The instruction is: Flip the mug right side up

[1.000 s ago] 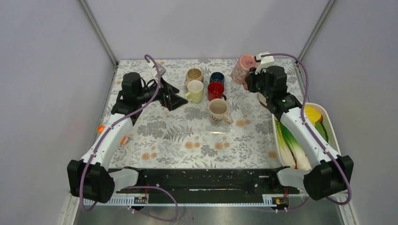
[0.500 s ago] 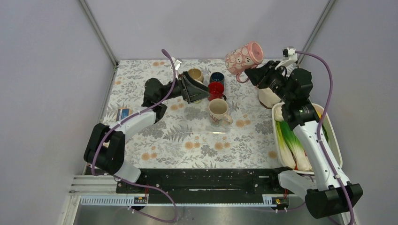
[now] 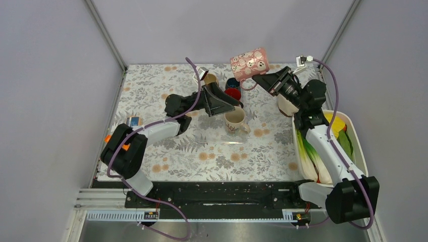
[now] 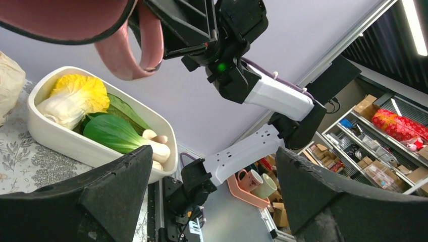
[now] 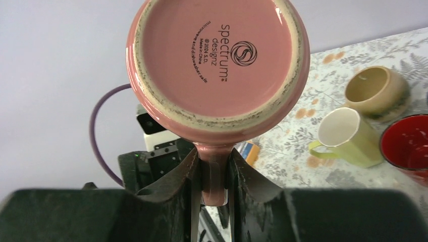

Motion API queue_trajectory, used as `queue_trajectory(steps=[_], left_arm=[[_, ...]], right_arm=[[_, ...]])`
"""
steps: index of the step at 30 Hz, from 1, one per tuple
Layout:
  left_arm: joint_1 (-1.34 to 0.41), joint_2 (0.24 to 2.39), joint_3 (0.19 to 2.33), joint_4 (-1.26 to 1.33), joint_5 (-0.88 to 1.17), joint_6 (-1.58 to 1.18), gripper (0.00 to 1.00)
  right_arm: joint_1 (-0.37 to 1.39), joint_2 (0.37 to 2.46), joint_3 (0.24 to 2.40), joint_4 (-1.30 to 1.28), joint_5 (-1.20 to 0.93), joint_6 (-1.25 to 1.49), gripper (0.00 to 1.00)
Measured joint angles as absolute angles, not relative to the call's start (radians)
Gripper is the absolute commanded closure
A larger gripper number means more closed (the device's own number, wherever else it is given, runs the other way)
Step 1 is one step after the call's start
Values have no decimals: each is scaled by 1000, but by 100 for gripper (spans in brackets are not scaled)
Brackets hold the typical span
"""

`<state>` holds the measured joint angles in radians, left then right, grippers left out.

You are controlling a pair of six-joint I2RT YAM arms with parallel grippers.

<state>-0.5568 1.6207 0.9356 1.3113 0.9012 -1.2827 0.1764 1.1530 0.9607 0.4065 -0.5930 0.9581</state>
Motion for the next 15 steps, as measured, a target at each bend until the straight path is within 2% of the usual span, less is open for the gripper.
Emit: queue_trajectory(steps=[7, 15], left_arm=[[-564, 1641, 943, 1335, 900, -1304, 7], [-556, 1639, 952, 1335, 894, -1297, 7]], right_arm=[[184, 1157, 914, 551, -620, 1060, 100], [275, 1157, 880, 569, -628, 1036, 100]])
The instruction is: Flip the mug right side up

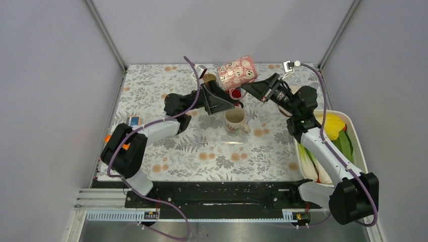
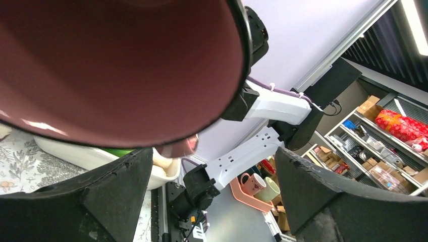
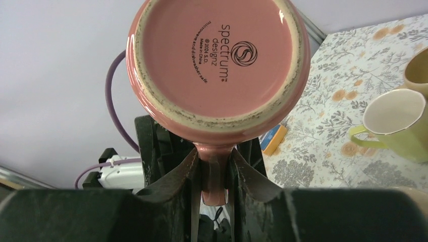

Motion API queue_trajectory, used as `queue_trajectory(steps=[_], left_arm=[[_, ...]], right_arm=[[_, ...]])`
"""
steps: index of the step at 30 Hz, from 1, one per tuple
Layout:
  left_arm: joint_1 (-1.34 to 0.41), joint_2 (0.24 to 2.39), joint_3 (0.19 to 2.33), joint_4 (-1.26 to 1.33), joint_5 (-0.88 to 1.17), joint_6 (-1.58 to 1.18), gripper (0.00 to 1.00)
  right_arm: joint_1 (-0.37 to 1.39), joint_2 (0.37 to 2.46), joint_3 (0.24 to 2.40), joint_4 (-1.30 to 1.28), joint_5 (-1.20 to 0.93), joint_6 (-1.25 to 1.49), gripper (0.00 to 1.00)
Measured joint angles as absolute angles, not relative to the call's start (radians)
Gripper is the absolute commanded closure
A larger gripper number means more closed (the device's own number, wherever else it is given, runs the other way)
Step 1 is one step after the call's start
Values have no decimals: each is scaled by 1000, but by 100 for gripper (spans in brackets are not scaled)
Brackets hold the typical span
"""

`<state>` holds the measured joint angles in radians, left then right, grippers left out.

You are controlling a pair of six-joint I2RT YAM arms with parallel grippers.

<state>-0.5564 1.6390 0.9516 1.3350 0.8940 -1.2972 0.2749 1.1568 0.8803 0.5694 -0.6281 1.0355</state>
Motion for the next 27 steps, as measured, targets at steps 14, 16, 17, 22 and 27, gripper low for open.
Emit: queue_trajectory(steps=[14, 16, 17, 22, 27], left_arm=[[-488, 1607, 952, 1308, 893, -1286, 13], [-487, 1607, 952, 1303, 893, -1286, 13], [-487, 1607, 952, 1302, 893, -1286, 14], [-486, 1607, 952, 1301, 894, -1292, 17], [-468, 1607, 952, 1303, 895, -1316, 25]], right_arm=[[353, 1157, 848, 616, -579, 923, 100], [360, 1158, 846, 620, -572, 913, 100], [364, 1161, 846, 625, -568, 908, 100], [385, 1164, 832, 658, -564, 891, 100], [416, 1177, 805, 718, -564, 877, 100]])
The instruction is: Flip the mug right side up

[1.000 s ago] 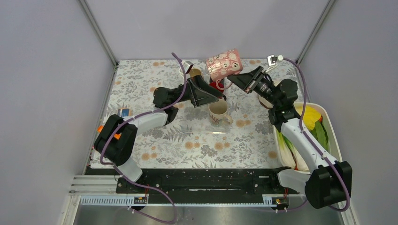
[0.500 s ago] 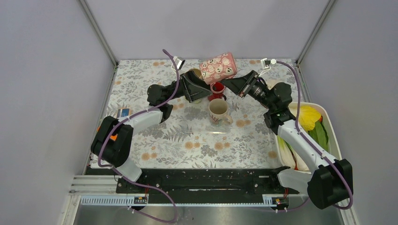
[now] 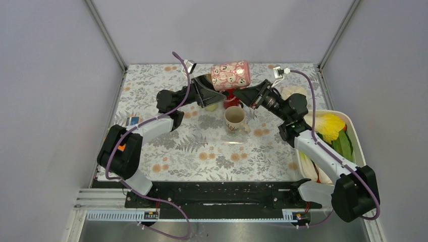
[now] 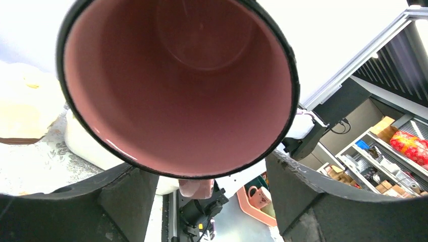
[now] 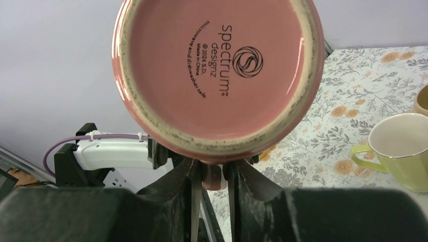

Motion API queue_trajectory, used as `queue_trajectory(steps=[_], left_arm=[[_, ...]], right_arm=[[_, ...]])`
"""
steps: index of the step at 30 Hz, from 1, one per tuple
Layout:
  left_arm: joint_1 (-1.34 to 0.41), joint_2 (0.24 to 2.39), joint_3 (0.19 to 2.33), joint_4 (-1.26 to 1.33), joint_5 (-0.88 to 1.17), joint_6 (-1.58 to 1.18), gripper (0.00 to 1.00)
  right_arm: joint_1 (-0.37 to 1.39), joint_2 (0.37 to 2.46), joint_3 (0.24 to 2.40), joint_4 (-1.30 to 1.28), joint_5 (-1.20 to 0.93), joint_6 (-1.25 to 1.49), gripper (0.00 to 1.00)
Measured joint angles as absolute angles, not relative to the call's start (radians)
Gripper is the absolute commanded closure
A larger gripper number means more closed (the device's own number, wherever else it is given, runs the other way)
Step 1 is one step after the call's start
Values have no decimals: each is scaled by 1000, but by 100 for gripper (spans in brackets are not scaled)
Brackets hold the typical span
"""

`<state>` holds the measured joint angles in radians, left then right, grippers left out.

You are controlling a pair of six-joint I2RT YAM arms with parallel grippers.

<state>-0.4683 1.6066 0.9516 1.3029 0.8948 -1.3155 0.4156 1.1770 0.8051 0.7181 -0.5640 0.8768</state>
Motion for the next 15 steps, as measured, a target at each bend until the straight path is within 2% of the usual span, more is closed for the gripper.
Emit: queue_trajectory(steps=[7, 10, 15], left_arm=[[-434, 1597, 952, 1302, 891, -1329, 37], [-429, 1583, 951, 1303, 891, -1328, 47], [-430, 1572, 951, 1304, 896, -1327, 51]], right_arm=[[446, 1219, 775, 793, -561, 871, 100], [452, 1223, 764, 822, -559, 868, 100], [458, 1223, 764, 851, -553, 867, 100]])
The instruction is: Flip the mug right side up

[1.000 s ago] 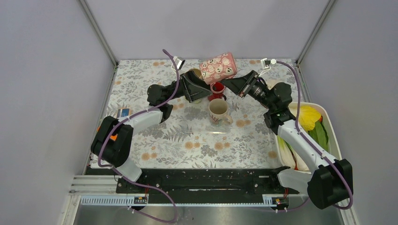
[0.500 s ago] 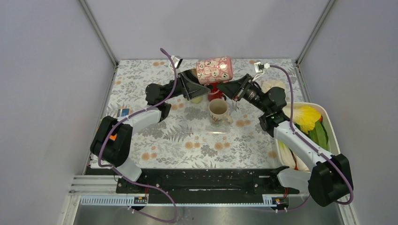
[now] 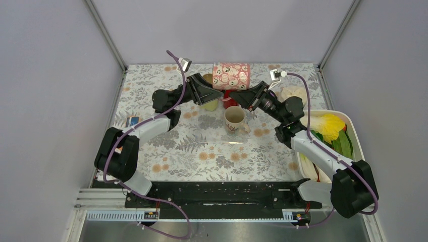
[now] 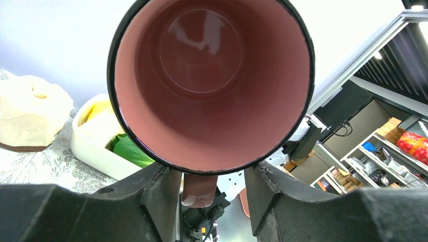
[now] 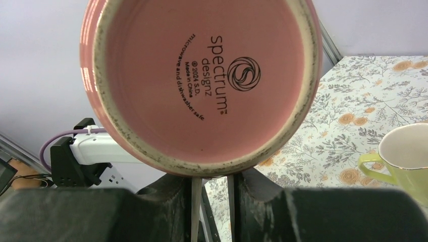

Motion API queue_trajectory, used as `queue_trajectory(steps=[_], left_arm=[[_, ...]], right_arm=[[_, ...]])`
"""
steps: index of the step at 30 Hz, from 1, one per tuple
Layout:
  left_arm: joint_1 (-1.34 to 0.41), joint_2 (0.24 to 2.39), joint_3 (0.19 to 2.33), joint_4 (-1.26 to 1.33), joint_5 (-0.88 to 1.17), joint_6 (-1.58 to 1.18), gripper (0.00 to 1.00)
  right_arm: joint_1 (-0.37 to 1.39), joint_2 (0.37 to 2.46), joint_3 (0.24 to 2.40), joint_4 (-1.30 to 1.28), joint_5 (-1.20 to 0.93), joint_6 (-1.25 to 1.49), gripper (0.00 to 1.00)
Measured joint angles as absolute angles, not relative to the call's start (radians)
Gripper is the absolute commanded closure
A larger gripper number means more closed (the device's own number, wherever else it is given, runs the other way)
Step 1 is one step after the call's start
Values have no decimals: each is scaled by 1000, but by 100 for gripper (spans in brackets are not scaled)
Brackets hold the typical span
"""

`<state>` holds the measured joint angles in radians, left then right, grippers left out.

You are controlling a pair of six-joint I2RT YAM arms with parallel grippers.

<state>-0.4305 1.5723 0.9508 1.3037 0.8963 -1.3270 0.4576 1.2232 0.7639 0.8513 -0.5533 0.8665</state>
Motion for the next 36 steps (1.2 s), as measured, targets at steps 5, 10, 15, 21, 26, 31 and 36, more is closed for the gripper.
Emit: queue_trajectory(steps=[5, 10, 15, 21, 26, 31, 36], left_arm=[[-430, 1571, 950, 1294, 897, -1312, 56], [-430, 1571, 946, 1270, 897, -1287, 57], [-429, 1564, 946, 1249, 896, -1271, 64], [-423, 1559, 946, 1222, 896, -1255, 70], [-411, 1559, 946, 1207, 897, -1252, 90], [-400, 1557, 946, 1190, 902, -1253, 100], [-395, 1543, 945, 1144, 907, -1234, 100]], right_arm=[[461, 1223, 764, 851, -543, 867, 100], [463, 1224, 764, 840, -534, 872, 100], [473, 1227, 764, 841, -518, 901, 100], [492, 1243, 764, 859, -490, 936, 100], [504, 1256, 764, 871, -471, 941, 100], [509, 1260, 762, 871, -462, 936, 100], [514, 1260, 757, 870, -463, 916, 87]])
